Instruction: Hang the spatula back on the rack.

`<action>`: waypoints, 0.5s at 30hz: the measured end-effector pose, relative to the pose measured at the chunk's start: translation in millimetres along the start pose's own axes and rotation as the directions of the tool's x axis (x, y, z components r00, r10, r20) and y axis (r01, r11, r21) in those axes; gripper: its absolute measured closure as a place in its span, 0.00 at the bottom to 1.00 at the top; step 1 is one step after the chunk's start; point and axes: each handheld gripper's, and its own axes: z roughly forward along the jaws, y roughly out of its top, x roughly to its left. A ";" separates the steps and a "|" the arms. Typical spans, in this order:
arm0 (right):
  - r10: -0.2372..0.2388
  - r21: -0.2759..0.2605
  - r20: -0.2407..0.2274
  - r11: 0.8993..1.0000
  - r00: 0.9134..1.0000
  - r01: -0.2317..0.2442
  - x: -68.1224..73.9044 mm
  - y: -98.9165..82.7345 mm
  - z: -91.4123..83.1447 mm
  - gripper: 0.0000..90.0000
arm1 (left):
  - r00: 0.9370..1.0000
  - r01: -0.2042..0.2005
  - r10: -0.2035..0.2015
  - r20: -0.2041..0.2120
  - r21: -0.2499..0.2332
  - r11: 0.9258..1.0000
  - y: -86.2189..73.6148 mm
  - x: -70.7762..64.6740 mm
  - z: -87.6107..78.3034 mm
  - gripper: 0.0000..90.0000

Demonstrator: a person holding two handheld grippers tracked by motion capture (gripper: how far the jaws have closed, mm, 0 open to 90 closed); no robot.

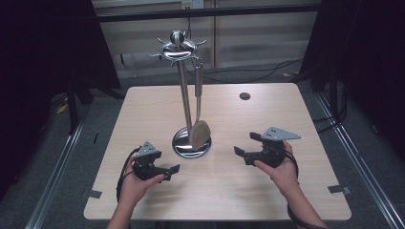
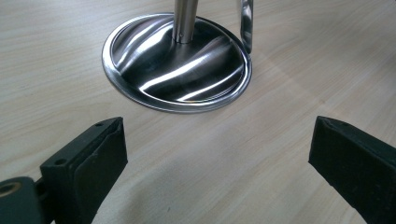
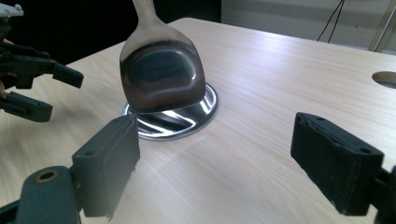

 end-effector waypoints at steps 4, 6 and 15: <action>-0.002 0.014 0.016 1.000 1.000 0.002 -3.5 -6.5 -3.4 0.16 | 1.000 -0.003 0.003 -0.004 0.004 1.000 0.0 -0.7 0.0 0.05; 0.003 0.021 0.024 1.000 1.000 -0.003 -5.2 -9.3 -5.1 0.16 | 1.000 -0.002 0.002 0.001 0.004 1.000 -0.4 -0.7 0.4 0.05; 0.000 0.045 0.053 0.999 0.999 -0.003 -12.9 -21.7 -16.0 0.16 | 1.000 0.000 0.000 0.006 0.006 1.000 -1.0 -1.3 1.7 0.05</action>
